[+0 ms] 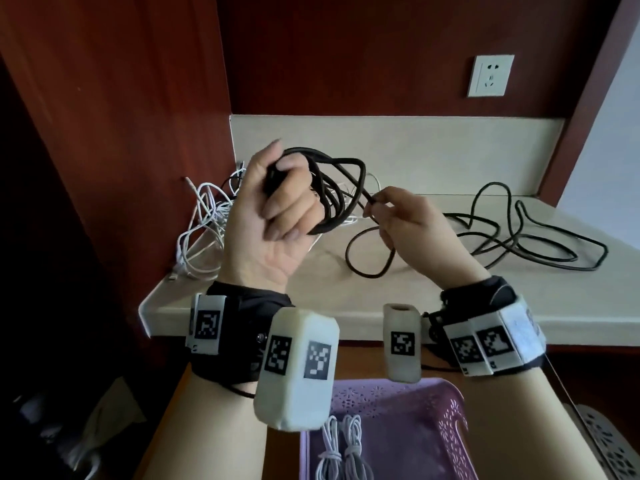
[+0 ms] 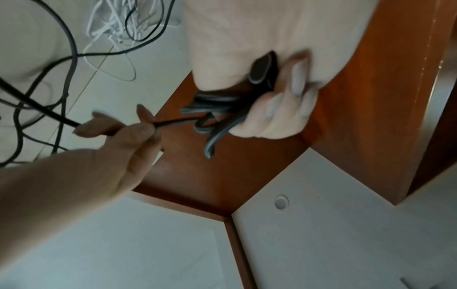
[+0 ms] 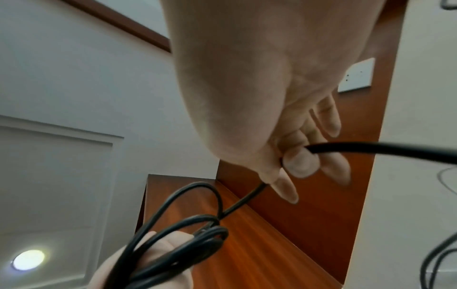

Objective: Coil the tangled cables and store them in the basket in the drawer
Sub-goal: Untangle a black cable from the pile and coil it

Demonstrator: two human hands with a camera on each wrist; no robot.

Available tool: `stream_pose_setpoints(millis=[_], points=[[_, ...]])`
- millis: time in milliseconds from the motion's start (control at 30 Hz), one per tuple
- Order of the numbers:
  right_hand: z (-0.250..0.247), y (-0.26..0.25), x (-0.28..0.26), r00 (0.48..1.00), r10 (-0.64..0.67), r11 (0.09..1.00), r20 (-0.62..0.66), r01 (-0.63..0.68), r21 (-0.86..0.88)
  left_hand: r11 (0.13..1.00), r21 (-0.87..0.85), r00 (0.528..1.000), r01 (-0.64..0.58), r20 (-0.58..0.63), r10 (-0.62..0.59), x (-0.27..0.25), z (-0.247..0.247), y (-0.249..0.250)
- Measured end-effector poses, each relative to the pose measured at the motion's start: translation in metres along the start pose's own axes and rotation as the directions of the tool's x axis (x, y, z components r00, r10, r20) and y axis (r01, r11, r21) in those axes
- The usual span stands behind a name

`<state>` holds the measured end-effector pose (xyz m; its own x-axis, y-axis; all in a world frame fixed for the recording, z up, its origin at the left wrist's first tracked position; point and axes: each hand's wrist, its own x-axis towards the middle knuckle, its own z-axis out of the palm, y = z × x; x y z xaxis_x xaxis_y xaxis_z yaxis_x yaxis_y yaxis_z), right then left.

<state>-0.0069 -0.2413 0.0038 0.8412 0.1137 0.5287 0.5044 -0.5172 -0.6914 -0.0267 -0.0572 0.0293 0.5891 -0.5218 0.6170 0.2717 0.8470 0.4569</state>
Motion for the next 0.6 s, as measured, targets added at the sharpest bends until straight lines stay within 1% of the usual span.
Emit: stream_pose_setpoints(millis=[33,100,133,200,233,267,300,367,400,433,500,567,600], points=[[0.000,0.000,0.000,1.000,-0.014,1.000,-0.022,0.014,-0.020,0.997,-0.062,0.999,-0.040,-0.018,0.039,0.000,-0.001,0.001],[-0.001,-0.001,-0.002,0.999,-0.027,1.000,-0.022,0.027,-0.009,0.985,-0.119,0.991,-0.125,-0.052,0.120,0.000,-0.004,0.001],[-0.001,0.001,-0.003,0.999,-0.032,0.999,-0.014,0.031,-0.022,0.979,-0.125,0.985,-0.163,-0.071,0.155,-0.001,-0.005,0.001],[-0.002,0.008,-0.003,1.000,-0.030,0.993,-0.008,0.029,-0.112,0.961,-0.086,0.955,-0.261,-0.164,0.245,-0.002,-0.005,0.004],[-0.002,0.013,-0.002,1.000,-0.029,0.983,-0.007,0.027,-0.180,0.943,-0.031,0.921,-0.330,-0.231,0.315,-0.004,-0.006,0.006],[-0.003,0.018,-0.001,1.000,-0.019,0.973,0.000,0.019,-0.232,0.914,0.067,0.868,-0.399,-0.295,0.400,-0.005,-0.005,0.009],[-0.004,0.021,-0.001,1.000,0.004,0.967,0.016,0.000,-0.255,0.872,0.183,0.800,-0.453,-0.347,0.489,-0.006,-0.004,0.013],[-0.005,0.023,-0.002,0.996,0.037,0.967,0.079,-0.016,-0.253,0.776,0.388,0.657,-0.497,-0.417,0.629,-0.008,-0.003,0.019],[-0.005,0.023,-0.003,0.993,0.044,0.966,0.110,-0.014,-0.259,0.738,0.452,0.598,-0.501,-0.436,0.673,-0.009,-0.004,0.022],[-0.005,0.023,-0.004,0.990,0.041,0.962,0.136,-0.002,-0.274,0.710,0.494,0.554,-0.502,-0.447,0.702,-0.010,-0.005,0.024],[-0.005,0.020,-0.004,0.979,0.033,0.952,0.202,0.031,-0.306,0.665,0.565,0.502,-0.489,-0.441,0.744,-0.010,-0.009,0.027],[-0.007,0.013,-0.006,0.960,0.062,0.951,0.274,0.027,-0.309,0.590,0.688,0.463,-0.423,-0.395,0.793,-0.007,-0.013,0.027],[-0.008,0.010,-0.007,0.954,0.071,0.951,0.292,0.023,-0.308,0.546,0.752,0.455,-0.369,-0.366,0.812,-0.005,-0.014,0.024]])
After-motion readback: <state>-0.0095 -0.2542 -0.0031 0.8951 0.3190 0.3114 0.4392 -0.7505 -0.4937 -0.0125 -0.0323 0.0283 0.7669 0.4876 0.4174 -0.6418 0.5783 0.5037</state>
